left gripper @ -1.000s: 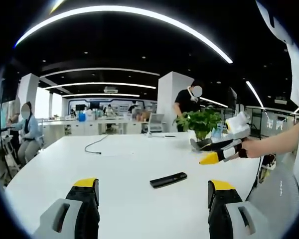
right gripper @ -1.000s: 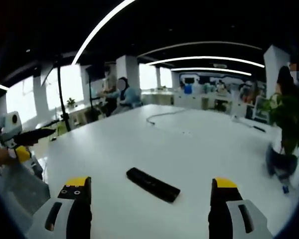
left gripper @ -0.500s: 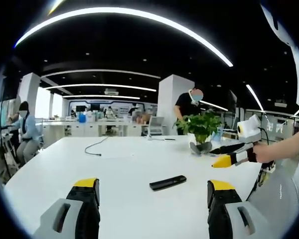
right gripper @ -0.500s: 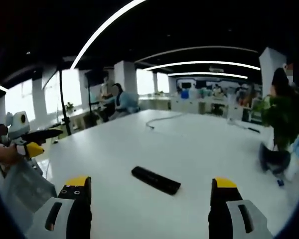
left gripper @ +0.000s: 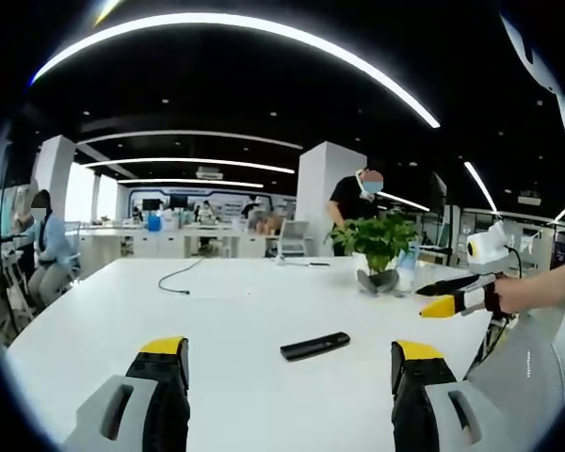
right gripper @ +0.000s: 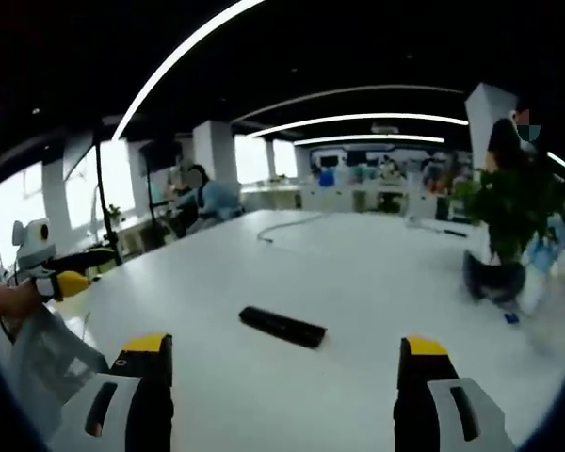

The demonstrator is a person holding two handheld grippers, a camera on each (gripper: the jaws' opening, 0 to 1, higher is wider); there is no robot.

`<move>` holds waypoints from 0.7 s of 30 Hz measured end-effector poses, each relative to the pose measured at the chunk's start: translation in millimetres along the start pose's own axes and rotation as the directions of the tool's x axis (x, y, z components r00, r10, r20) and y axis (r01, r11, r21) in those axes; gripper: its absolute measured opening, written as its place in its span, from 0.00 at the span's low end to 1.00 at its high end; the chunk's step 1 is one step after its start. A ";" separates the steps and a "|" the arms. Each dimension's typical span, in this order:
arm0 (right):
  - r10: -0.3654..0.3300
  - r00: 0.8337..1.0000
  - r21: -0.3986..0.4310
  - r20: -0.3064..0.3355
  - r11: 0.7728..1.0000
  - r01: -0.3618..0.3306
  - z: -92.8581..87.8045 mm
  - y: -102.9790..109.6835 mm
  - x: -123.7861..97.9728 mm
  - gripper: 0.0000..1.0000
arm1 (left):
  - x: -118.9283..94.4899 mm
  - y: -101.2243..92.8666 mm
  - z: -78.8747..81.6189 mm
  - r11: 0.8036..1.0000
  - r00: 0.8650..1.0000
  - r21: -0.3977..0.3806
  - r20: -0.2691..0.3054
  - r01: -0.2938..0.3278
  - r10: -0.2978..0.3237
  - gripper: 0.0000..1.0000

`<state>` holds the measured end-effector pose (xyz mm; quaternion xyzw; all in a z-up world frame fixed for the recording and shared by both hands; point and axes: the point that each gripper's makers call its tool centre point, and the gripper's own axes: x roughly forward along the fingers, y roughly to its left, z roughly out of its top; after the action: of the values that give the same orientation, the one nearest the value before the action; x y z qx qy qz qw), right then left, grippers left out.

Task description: Press the specified remote control buttons in sequence, fully releasing each button before pressing the next.

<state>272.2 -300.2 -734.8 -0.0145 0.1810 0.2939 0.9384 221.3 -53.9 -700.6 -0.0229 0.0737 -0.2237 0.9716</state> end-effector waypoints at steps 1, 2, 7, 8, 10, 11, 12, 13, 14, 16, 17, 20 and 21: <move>-0.005 1.000 -0.001 0.006 1.000 0.005 0.8 0.0 -1.7 0.99 | 0.1 0.1 0.2 1.000 1.000 -0.001 0.002 0.000 0.000 0.92; -0.016 1.000 0.004 0.014 1.000 0.016 1.6 -0.9 -4.5 0.99 | 0.3 0.2 0.1 1.000 1.000 0.001 0.000 -0.001 0.001 0.92; -0.035 0.999 0.028 0.030 0.999 0.034 -0.1 0.0 -10.3 0.99 | 1.1 1.0 -1.3 1.000 1.000 0.001 -0.006 -0.004 0.004 0.92; -0.036 0.999 0.022 0.022 0.999 0.036 -3.0 1.1 -11.0 0.99 | 1.2 1.2 -1.4 1.000 1.000 -0.001 -0.005 -0.004 0.004 0.92; -0.040 0.999 0.008 -0.001 0.999 0.040 -7.4 1.2 -12.0 0.99 | 1.5 2.0 -1.9 1.000 1.000 -0.004 -0.006 -0.006 0.006 0.91; -0.039 0.999 -0.001 -0.003 0.999 0.039 -6.2 3.2 -13.3 0.99 | 1.6 2.3 -2.2 1.000 1.000 -0.004 -0.007 -0.007 0.007 0.91; -0.040 0.999 -0.006 -0.002 0.999 0.040 -5.7 3.5 -13.8 0.99 | 1.6 2.4 -2.2 1.000 1.000 -0.003 -0.008 -0.008 0.008 0.91; -0.049 0.999 -0.048 -0.010 0.998 0.049 -5.9 2.7 -15.3 0.99 | 1.7 2.8 -2.3 1.000 1.000 -0.002 -0.009 -0.010 0.010 0.91; -0.054 0.998 -0.070 -0.023 0.996 0.053 -7.6 2.7 -16.4 0.99 | 1.8 3.2 -2.4 1.000 1.000 -0.002 -0.009 -0.012 0.012 0.91; -0.049 0.998 -0.089 -0.029 0.995 0.046 -10.2 5.6 -18.4 0.99 | 1.8 3.9 -2.7 1.000 1.000 -0.003 -0.010 -0.015 0.015 0.91; -0.050 0.998 -0.085 -0.030 0.995 0.047 -11.0 5.9 -19.8 0.98 | 1.8 4.2 -2.7 1.000 1.000 -0.003 -0.010 -0.016 0.016 0.91; -0.057 0.998 -0.064 -0.031 0.996 0.055 -13.7 1.5 -24.8 0.98 | 1.8 4.2 -2.9 1.000 1.000 -0.003 -0.010 -0.017 0.017 0.91; -0.064 0.997 -0.065 -0.034 0.996 0.061 -14.7 -0.7 -26.5 0.98 | 2.0 4.3 -3.1 1.000 1.000 -0.002 -0.010 -0.018 0.018 0.91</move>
<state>247.5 -317.3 -739.4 -0.0554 0.1881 0.2696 0.9428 224.5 -50.9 -704.2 -0.0221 0.0792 -0.2152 0.9731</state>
